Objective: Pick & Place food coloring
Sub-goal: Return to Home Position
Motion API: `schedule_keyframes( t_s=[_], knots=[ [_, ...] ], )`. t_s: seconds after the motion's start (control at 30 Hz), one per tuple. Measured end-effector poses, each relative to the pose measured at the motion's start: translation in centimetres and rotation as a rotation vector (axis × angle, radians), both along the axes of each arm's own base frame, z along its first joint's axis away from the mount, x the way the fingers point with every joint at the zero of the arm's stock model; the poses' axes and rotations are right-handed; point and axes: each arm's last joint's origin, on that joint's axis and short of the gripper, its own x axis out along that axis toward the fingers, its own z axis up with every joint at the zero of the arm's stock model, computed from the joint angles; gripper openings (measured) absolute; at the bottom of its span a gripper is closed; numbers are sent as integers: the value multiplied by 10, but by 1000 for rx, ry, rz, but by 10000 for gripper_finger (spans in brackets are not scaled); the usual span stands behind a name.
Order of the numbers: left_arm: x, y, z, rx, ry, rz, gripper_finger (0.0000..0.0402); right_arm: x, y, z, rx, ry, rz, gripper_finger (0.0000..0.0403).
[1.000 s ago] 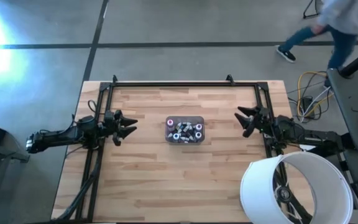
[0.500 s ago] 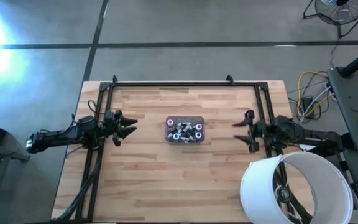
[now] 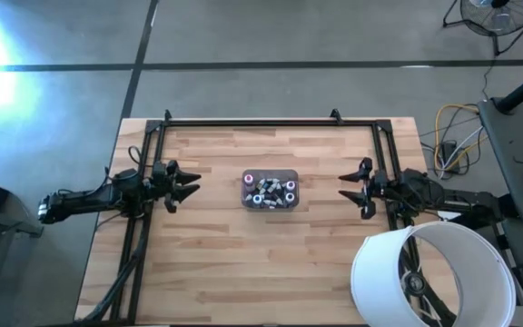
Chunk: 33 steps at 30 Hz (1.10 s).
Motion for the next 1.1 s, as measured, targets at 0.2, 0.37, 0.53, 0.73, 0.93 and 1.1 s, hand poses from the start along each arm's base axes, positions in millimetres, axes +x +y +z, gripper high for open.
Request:
schedule_keyframes(
  t_s=[0.2, 0.37, 0.53, 0.73, 0.93, 1.1],
  knots=[
    [0, 0, 0, 22, 8, 1, 177, 0, 0, 0, -4, 1, 0, 221],
    [-1, 2, 4, 208, 12, 73, 177, 0, 0, 0, -5, 2, 0, 221],
    [1, 0, 2, 307, 32, -15, 177, 0, 0, 0, -7, 3, -1, 221],
    [1, -6, -2, 316, 41, -225, 177, 0, 0, 0, -7, 3, -1, 221],
    [1, -6, -2, 254, 44, -205, 177, 0, 0, 0, -8, 3, -1, 221],
    [1, -6, -2, 237, 43, -205, 177, 0, 0, 0, -8, 3, -1, 221]
  ],
)
